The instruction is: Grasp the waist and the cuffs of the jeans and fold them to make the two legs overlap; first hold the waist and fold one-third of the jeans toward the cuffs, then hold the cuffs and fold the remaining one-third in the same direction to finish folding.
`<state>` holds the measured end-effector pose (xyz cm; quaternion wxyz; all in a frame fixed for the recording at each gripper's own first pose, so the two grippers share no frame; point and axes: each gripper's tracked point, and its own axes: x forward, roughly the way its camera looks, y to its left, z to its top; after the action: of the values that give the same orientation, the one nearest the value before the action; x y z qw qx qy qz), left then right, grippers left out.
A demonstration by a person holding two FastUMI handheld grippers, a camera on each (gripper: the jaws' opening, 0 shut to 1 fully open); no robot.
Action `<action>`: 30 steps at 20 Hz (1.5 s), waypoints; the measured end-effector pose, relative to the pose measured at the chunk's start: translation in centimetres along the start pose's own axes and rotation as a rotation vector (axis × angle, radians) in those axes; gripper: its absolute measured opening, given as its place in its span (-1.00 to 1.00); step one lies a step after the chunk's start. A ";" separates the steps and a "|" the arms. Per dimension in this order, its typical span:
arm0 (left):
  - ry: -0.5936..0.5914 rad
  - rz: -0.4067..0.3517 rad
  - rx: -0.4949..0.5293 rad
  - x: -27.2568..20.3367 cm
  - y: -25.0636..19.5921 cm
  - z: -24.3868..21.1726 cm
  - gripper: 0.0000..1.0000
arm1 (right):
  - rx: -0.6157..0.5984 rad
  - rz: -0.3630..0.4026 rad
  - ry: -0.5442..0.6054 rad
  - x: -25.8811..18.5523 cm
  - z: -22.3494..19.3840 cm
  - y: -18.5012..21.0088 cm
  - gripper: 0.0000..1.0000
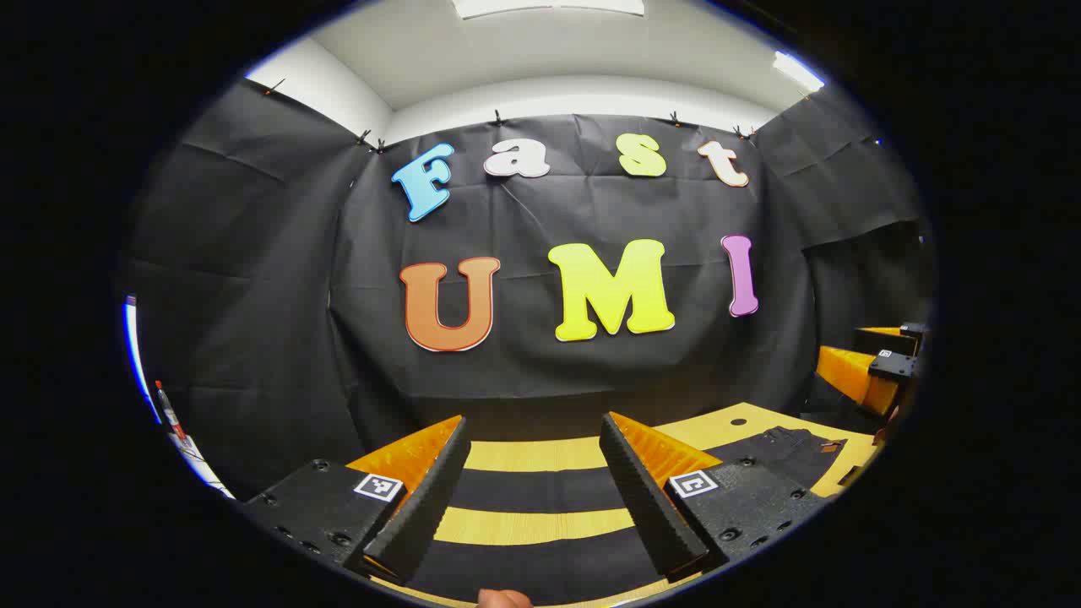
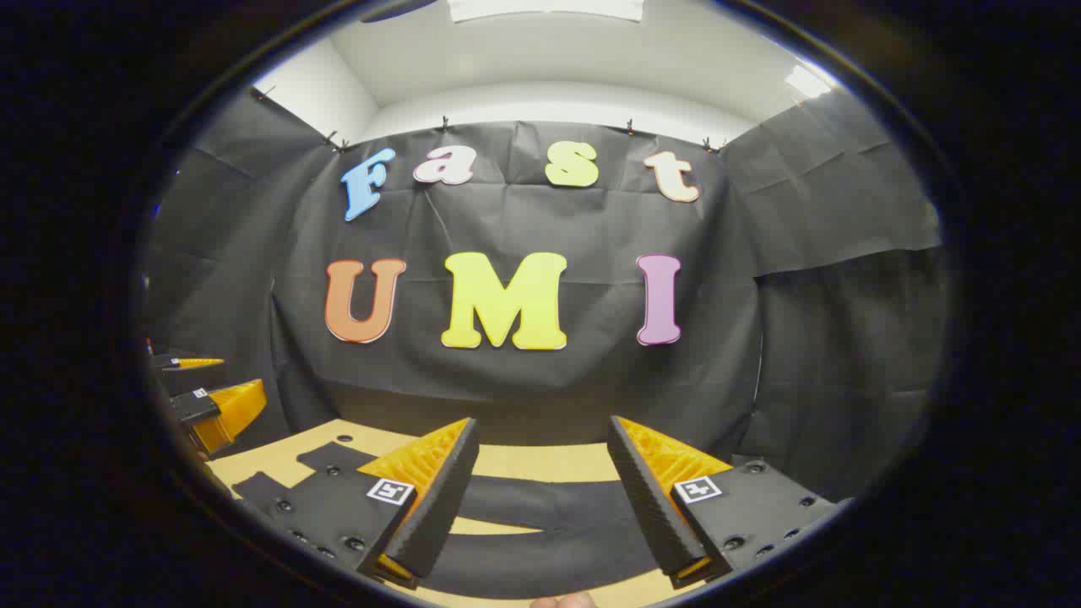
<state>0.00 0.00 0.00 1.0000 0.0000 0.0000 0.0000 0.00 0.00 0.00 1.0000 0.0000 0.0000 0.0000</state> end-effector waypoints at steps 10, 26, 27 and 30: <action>0.003 0.010 0.013 0.0 -0.6 -0.2 0.97 | -0.017 0.027 0.006 0.5 -0.1 0.3 0.97; 0.437 0.169 -0.378 -2.5 4.1 -13.1 0.96 | 0.095 0.005 0.291 1.0 -8.4 -3.9 0.86; 0.490 0.198 -0.452 -2.8 4.6 -15.0 0.96 | 0.122 -0.020 0.326 1.2 -9.4 -5.2 0.86; 0.671 0.356 -0.675 -5.4 6.7 -21.2 0.96 | 0.161 -0.104 0.373 1.6 -11.2 -8.8 0.98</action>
<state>-5.36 6.75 -21.24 0.8736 -0.3232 0.3214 0.1705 1.64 -8.83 -11.15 0.9782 0.0799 0.1849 -0.0514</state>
